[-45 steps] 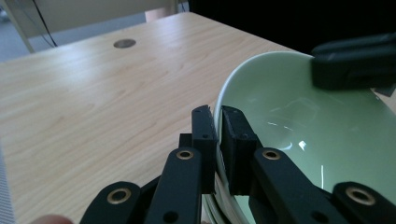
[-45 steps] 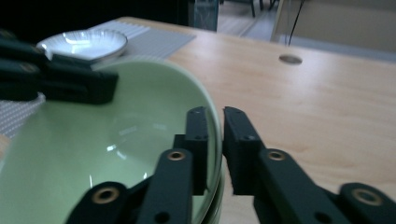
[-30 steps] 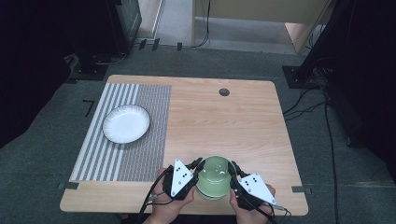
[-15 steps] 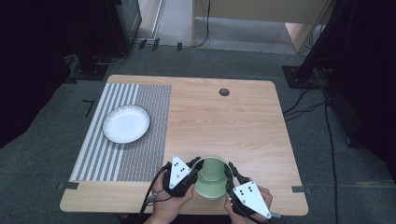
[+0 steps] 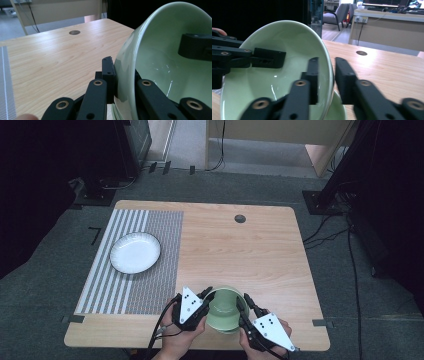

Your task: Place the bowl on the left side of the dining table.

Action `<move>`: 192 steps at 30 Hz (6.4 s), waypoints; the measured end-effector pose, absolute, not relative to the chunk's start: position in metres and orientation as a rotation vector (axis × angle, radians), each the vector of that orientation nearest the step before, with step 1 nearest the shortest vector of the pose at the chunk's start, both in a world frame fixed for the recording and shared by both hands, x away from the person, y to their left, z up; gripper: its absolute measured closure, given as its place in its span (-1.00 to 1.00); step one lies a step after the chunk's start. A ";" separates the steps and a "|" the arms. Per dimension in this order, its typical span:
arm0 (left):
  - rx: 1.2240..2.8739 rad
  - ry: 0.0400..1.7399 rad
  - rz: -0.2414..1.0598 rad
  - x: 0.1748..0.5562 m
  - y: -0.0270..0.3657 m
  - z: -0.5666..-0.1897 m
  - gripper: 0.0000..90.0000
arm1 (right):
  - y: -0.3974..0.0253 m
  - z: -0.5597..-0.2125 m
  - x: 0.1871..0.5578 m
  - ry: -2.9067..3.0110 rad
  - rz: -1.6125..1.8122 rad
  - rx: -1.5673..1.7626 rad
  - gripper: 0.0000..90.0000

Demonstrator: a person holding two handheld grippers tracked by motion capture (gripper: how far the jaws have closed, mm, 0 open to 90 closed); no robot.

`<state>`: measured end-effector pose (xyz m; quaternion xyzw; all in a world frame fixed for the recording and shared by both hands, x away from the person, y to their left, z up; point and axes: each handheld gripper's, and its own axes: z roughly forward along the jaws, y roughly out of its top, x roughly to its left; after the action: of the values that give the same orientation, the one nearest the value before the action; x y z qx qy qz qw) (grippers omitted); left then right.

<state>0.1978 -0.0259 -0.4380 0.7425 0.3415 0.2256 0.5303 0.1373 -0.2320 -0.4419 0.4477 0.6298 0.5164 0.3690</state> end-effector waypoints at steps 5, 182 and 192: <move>1.754 0.820 0.549 0.200 -0.021 -0.435 0.86 | -0.231 -0.441 0.140 1.662 1.379 1.127 -0.10; 1.467 1.278 0.669 0.281 0.149 -0.431 0.84 | -0.410 -0.525 0.199 1.736 0.792 1.744 -0.60; 1.444 1.302 0.653 0.286 0.155 -0.431 0.84 | -0.411 -0.525 0.199 1.731 0.779 1.758 -0.72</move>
<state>0.2855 0.1546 -0.4309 0.6021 0.5428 0.2723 0.5184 0.1994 -0.4107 -0.5250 0.6536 0.6436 0.2896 0.2734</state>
